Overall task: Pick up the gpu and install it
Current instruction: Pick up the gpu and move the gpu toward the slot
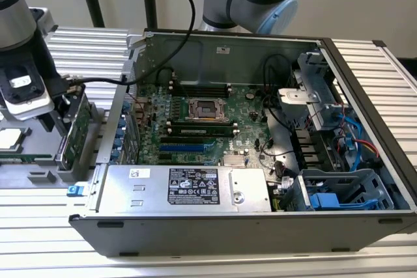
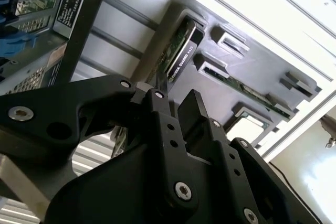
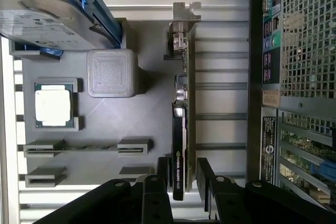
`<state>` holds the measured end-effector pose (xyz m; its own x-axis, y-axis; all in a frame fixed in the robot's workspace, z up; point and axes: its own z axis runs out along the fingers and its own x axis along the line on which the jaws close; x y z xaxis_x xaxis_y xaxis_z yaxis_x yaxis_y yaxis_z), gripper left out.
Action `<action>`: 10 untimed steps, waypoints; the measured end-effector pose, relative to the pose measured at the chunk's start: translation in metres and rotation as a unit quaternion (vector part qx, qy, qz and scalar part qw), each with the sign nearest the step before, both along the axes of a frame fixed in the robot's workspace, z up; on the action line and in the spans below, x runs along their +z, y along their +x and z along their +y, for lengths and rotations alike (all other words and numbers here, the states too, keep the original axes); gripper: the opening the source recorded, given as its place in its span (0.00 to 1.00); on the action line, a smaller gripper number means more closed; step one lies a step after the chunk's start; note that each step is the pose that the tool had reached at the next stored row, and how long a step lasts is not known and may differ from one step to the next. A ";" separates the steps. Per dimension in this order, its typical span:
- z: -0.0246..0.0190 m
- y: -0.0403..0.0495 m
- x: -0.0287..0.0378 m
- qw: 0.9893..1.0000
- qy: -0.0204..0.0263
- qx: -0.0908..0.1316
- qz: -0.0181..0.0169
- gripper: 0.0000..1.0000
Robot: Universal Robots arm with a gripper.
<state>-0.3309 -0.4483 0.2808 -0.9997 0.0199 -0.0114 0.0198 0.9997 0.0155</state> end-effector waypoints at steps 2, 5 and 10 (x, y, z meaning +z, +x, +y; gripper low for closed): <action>0.0000 0.0000 -0.0014 1.000 0.000 0.000 0.000 1.00; 0.0000 0.0000 -0.0035 1.000 -0.001 0.000 0.000 1.00; 0.0001 -0.0001 -0.0071 1.000 -0.003 0.000 0.000 1.00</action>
